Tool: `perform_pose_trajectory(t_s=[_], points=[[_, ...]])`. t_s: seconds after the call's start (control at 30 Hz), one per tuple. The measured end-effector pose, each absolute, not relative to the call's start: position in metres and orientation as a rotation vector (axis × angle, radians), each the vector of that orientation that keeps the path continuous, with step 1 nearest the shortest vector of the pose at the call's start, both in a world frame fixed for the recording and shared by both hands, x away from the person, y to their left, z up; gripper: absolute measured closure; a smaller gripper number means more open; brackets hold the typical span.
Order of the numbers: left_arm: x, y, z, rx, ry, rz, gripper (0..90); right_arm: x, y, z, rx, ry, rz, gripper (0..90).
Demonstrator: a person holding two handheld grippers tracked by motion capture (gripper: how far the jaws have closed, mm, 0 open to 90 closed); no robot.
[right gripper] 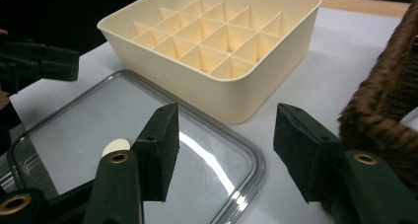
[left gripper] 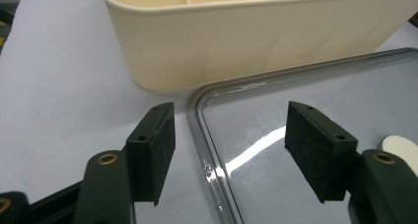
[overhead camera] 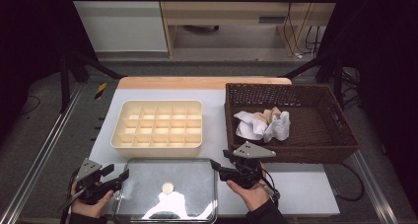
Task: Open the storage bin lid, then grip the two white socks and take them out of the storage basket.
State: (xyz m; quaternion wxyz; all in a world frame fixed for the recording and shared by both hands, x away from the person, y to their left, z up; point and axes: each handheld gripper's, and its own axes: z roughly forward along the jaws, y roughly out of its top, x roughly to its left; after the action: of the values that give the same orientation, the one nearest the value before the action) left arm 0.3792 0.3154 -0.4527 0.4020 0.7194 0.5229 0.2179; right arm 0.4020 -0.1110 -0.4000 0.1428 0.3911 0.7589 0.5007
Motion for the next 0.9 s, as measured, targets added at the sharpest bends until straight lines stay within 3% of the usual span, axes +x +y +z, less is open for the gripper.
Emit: perform_pose_trajectory(t_s=[0.9], points=[[0.384,0.323,-0.464,1.824,1.373,0.554,31.2,0.436,-0.163,-0.349,1.188,1.968,1.429,44.3]])
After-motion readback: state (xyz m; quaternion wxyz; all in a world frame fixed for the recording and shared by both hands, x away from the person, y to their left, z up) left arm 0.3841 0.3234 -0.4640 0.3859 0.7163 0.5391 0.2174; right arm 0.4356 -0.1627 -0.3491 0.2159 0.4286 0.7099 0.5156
